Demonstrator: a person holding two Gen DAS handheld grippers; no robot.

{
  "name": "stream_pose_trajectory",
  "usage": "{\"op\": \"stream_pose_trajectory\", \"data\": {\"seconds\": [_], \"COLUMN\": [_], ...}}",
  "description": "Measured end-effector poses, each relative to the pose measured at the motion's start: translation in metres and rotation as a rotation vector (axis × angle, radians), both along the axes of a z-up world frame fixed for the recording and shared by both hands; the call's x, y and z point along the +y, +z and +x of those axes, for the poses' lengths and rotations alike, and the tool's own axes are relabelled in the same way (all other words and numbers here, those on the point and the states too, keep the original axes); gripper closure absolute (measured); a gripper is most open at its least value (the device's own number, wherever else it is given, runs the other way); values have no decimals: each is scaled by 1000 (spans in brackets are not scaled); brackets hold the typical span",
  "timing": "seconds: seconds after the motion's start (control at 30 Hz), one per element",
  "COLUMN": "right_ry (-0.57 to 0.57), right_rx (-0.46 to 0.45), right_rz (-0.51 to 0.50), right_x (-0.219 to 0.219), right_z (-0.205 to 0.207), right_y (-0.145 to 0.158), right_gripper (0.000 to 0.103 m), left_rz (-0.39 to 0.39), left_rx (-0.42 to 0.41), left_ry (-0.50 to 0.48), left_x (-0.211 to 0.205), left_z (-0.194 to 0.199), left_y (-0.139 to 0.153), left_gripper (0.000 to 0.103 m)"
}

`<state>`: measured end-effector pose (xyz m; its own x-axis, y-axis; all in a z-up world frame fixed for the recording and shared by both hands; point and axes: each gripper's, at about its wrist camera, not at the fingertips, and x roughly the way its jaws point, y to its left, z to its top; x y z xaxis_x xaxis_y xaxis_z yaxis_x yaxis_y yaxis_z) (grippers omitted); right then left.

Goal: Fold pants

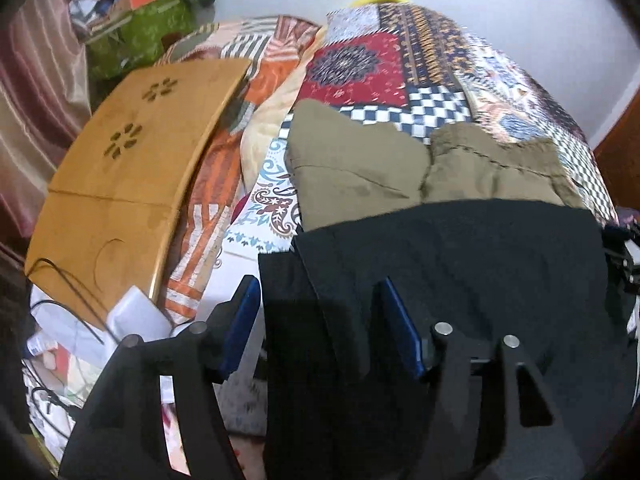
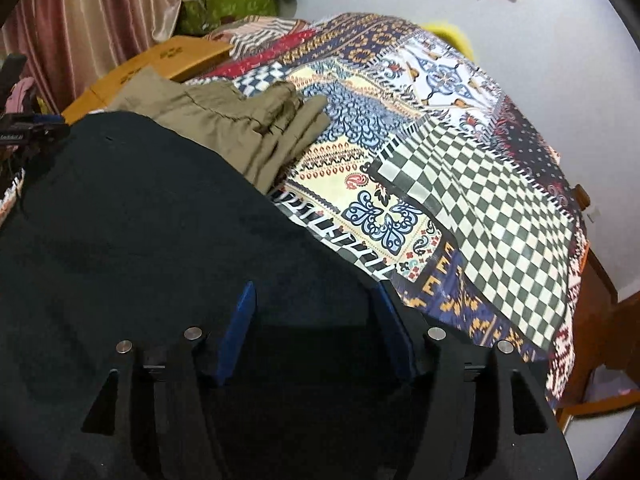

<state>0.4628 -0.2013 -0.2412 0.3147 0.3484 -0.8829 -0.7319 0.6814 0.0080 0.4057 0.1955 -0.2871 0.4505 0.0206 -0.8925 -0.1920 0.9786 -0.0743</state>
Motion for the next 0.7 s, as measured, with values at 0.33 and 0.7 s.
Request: {"op": "stream_pose_trajectory", "data": {"seconds": [0.33,0.7], "right_ry": [26,-40], "right_rx": [129,50], "right_rz": [25,11], "right_x": [3,11], "right_z": [12,-17], "right_y": [-22,-18], "right_gripper": [61,98], "left_rz": [-8,62], "left_rx": [0,7], "left_ry": [-5,-6], "left_x": [-2,-11], "left_z": [17,21], "left_y": [-15,-9], "left_gripper": [41,89]}}
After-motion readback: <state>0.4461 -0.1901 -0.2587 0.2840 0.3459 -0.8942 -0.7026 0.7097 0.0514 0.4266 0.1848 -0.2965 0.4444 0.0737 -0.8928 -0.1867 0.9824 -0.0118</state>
